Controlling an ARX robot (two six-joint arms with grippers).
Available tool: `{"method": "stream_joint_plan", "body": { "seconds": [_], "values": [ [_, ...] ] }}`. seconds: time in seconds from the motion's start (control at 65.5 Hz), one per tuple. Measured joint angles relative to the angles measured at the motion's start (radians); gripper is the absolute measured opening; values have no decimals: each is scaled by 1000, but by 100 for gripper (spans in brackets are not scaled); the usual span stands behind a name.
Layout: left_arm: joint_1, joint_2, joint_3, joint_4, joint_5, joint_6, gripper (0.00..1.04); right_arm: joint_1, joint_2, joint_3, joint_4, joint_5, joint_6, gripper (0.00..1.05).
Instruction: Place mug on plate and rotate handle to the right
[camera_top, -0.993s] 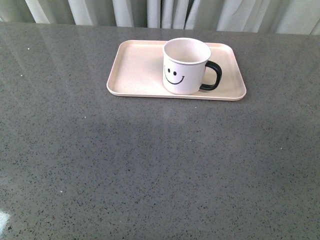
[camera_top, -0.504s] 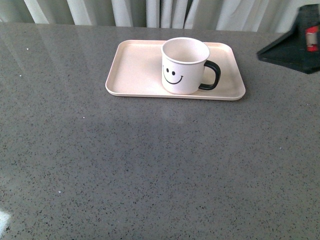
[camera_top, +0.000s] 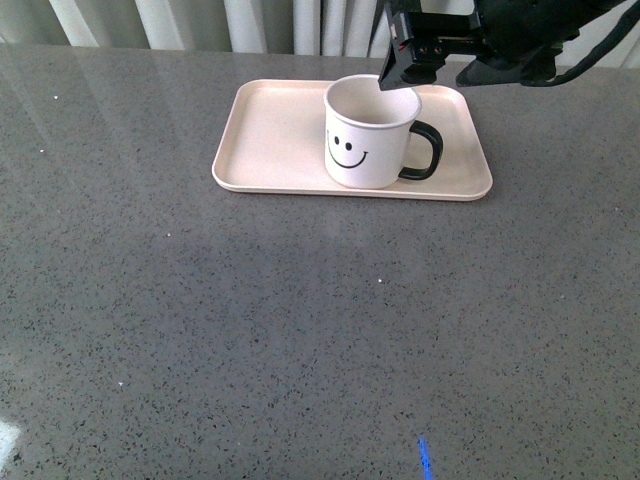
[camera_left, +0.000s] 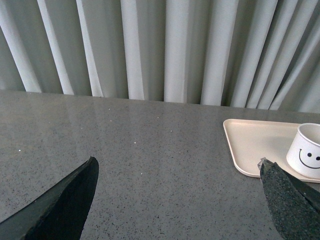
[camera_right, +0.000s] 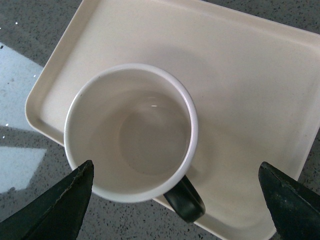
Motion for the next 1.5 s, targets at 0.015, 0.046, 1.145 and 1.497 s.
{"method": "stream_joint_plan", "body": {
  "seconds": [0.015, 0.046, 1.145, 1.497],
  "values": [
    [0, 0, 0, 0, 0, 0, 96, 3, 11, 15, -8, 4, 3, 96],
    [0, 0, 0, 0, 0, 0, 96, 6, 27, 35, -18, 10, 6, 96],
    [0, 0, 0, 0, 0, 0, 96, 41, 229, 296, -153, 67, 77, 43],
    [0, 0, 0, 0, 0, 0, 96, 37, 242, 340, -193, 76, 82, 2]
  ]
}}
